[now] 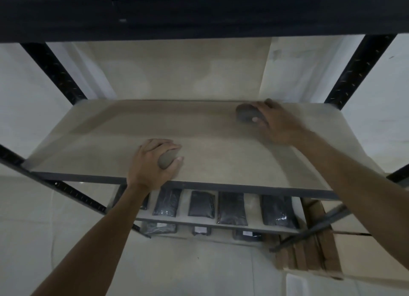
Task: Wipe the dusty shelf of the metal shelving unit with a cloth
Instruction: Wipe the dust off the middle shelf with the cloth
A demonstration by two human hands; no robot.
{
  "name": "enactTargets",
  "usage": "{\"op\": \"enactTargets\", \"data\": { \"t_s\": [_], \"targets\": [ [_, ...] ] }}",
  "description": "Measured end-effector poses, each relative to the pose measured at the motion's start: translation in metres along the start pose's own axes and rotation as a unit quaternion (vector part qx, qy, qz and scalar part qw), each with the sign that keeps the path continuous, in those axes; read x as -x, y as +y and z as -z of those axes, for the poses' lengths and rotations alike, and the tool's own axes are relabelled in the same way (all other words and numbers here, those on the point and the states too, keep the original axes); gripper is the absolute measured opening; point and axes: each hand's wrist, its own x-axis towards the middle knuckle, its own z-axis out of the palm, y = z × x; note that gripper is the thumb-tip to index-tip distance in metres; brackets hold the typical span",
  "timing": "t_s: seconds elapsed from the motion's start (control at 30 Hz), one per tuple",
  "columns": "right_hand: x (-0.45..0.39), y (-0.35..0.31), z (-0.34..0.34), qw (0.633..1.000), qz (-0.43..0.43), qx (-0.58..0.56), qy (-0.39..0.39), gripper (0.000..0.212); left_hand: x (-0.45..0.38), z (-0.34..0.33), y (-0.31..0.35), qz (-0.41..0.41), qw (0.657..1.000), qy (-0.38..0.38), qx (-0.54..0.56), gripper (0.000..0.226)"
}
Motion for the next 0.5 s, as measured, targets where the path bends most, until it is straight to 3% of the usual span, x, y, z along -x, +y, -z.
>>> {"op": "enactTargets", "data": {
  "t_s": [0.07, 0.2, 0.33, 0.43, 0.5],
  "targets": [
    [0.001, 0.009, -0.014, 0.998, -0.045, 0.048, 0.001, 0.065, 0.0, -0.001, 0.0, -0.005, 1.0, 0.004, 0.003, 0.034],
    [0.059, -0.04, -0.049, 0.992, 0.065, 0.097, 0.044, 0.052, 0.003, 0.001, 0.0, -0.009, 1.0, 0.007, 0.009, 0.033],
    [0.115, -0.091, -0.051, 0.98, 0.196, 0.024, -0.034, 0.043, 0.004, 0.002, 0.0, -0.021, 1.0, 0.009, 0.014, 0.032],
    [0.122, -0.088, -0.019, 0.96, 0.218, -0.114, -0.132, 0.04, 0.0, 0.001, 0.003, -0.027, 1.0, 0.007, 0.015, 0.036],
    [0.099, -0.056, 0.008, 0.965, 0.195, -0.134, -0.112, 0.041, -0.003, 0.002, 0.004, -0.027, 1.0, 0.006, 0.014, 0.036]
  ]
}}
